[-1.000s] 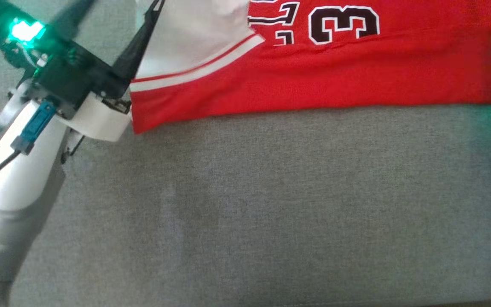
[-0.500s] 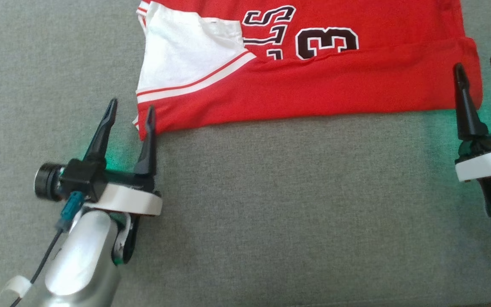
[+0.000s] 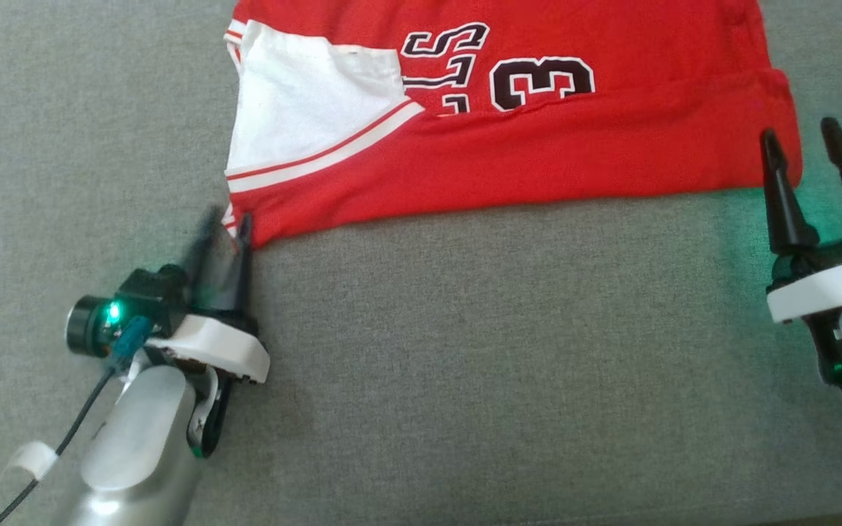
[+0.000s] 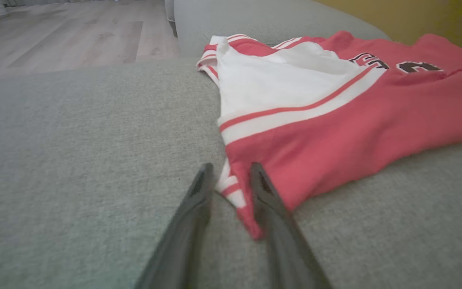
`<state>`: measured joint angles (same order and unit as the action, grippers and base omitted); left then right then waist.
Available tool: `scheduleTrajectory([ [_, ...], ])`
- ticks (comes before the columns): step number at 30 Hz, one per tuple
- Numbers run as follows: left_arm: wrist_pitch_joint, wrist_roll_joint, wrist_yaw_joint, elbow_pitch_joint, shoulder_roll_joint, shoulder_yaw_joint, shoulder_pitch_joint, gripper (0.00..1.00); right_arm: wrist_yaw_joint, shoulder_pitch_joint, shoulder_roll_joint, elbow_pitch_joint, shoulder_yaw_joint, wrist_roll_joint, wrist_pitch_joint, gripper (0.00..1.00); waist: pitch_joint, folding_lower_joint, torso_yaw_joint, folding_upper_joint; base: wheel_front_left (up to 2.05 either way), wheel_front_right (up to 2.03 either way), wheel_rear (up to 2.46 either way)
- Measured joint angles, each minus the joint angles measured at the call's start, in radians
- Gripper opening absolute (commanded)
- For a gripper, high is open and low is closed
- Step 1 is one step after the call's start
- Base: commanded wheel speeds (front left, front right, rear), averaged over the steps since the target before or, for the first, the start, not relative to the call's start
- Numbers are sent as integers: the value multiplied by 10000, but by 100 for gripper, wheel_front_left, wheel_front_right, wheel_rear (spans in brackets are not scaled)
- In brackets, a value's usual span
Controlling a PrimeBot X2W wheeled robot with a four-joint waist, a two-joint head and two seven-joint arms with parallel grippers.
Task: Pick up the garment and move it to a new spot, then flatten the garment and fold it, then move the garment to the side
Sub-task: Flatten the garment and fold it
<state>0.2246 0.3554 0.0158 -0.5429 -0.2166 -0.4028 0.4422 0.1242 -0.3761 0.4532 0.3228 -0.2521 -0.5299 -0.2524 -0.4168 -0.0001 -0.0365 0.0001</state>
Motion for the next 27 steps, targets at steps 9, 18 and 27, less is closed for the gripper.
scheduleTrajectory([
  [9, 71, -58, 92, 86, -107, -211, -46, 0, 0, -58, -105, 1985, -174, -174, 0, 100, 365, 2, 137, 0, 0, 0, 0],
  [18, 159, -395, 15, 571, -320, -441, -390, 0, 0, -882, -441, 4050, -675, -520, 4, 0, 539, 2, 305, -1, 0, 0, 0],
  [27, 247, -483, 17, 1005, -497, -460, -594, 0, 0, -1058, -207, 3852, -924, -815, 2, 0, 673, 2, 293, -1, 0, 0, 0],
])
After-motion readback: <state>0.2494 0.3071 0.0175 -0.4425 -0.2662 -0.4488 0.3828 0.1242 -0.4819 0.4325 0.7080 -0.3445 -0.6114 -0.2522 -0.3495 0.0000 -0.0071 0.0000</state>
